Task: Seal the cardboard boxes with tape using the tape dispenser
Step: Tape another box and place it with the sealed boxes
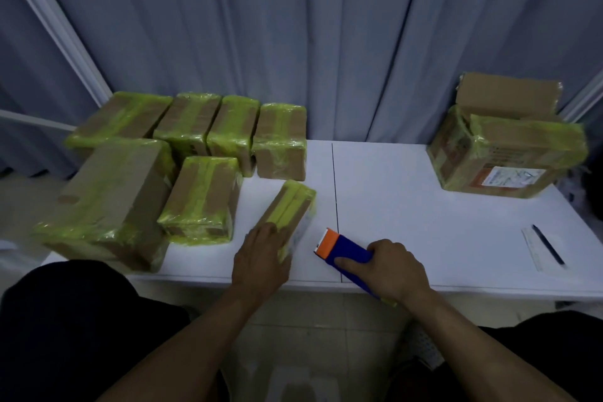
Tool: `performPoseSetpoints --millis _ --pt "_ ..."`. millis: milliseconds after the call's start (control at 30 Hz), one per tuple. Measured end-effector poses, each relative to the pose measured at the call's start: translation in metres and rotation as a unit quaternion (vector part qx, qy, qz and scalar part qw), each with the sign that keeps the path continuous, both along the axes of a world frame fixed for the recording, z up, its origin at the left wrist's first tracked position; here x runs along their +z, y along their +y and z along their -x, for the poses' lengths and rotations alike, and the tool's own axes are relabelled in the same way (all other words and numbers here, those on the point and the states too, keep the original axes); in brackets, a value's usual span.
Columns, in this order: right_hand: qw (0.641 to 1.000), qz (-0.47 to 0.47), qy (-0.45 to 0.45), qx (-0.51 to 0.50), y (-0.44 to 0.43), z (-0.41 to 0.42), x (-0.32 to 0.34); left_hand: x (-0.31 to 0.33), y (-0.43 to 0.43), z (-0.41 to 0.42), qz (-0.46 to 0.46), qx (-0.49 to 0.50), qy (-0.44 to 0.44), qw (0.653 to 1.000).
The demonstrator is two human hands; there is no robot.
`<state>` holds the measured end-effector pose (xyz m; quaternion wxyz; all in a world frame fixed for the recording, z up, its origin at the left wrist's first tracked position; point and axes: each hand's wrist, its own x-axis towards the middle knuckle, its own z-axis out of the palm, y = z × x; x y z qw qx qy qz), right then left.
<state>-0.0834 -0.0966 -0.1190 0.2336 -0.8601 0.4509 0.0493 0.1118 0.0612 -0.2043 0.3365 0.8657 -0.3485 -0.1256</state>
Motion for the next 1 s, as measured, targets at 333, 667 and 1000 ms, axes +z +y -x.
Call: performPoseSetpoints --millis 333,667,1000 --pt "0.985 -0.075 -0.147 -0.042 -0.009 0.011 0.021 0.004 0.008 -0.028 -0.046 -0.198 -0.175 0.963" --pt "0.987 -0.077 -0.131 -0.056 -0.005 0.016 0.007 0.017 -0.016 0.009 -0.057 -0.08 -0.141 0.985" --pt "0.976 -0.123 -0.154 -0.097 -0.011 0.022 -0.004 -0.001 -0.041 0.033 -0.057 -0.132 -0.183 0.972"
